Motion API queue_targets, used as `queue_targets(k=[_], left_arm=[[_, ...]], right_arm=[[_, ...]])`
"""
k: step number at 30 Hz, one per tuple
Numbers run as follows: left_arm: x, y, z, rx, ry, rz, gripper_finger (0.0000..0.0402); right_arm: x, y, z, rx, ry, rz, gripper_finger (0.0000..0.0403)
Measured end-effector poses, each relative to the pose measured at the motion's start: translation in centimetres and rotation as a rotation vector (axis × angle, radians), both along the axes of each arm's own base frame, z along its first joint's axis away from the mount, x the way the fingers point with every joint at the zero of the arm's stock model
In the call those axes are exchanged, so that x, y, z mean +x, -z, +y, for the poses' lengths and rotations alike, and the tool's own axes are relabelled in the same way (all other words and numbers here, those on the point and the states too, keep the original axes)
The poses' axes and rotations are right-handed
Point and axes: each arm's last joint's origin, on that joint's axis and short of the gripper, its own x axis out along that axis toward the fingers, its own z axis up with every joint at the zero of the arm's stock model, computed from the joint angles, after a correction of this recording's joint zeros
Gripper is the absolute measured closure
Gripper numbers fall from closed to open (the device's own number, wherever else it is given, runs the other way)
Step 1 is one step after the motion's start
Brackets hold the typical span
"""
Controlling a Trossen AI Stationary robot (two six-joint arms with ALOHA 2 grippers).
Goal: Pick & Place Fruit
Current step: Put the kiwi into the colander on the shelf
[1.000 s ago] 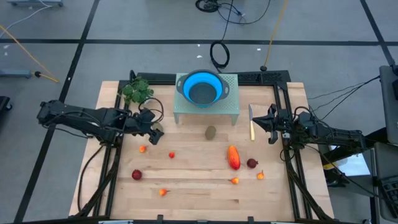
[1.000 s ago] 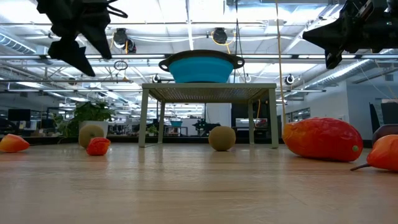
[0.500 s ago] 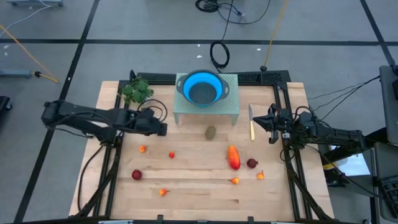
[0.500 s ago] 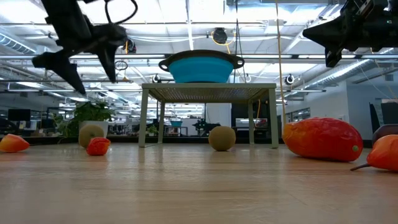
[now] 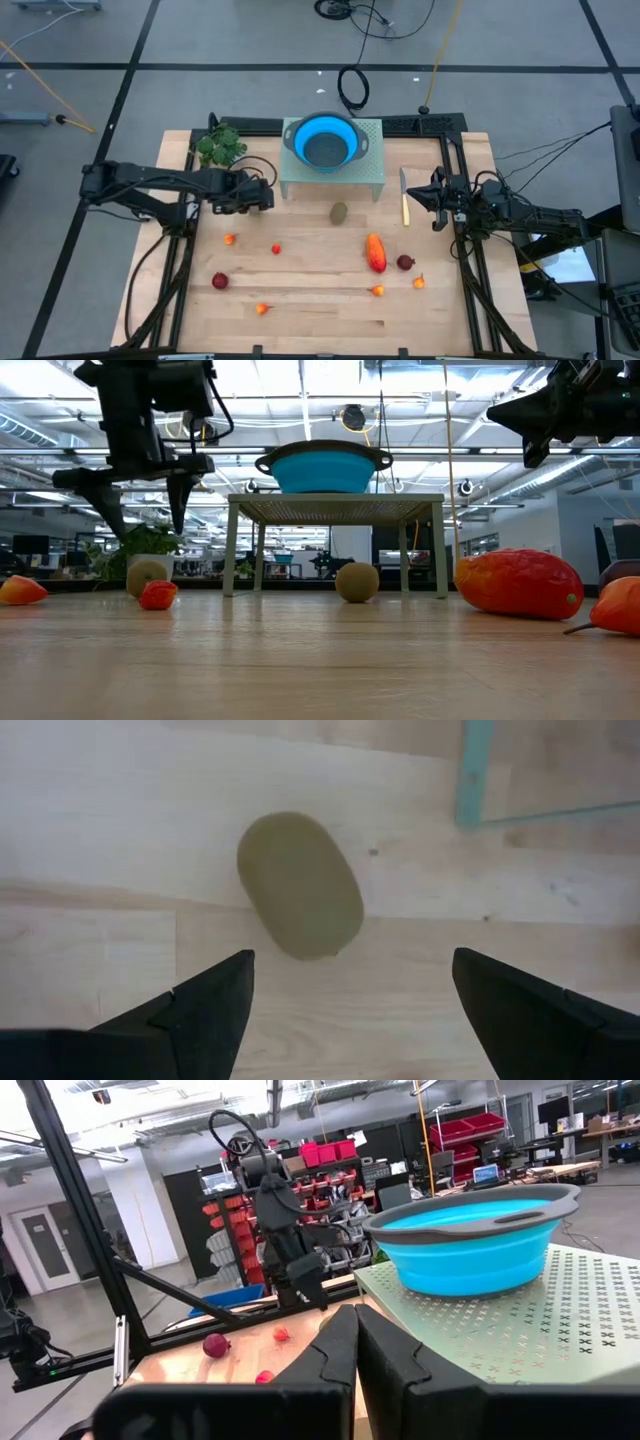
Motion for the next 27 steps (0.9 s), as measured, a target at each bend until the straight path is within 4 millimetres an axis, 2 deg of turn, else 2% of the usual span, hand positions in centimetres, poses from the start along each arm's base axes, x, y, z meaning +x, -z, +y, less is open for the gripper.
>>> queue_targets(k=[11, 27], left_arm=[[0.14, 0.34, 0.35, -0.018, 0.006, 0.018, 0.0038], [0.12, 0.32, 0.48, 0.007, -0.032, 0.016, 0.0036]], right_arm=[[0.04, 0.36, 0.0, 0.003, 0.0, 0.038, 0.0403], [0.08, 0.82, -0.01, -0.018, 0.002, 0.088, 0.0403]])
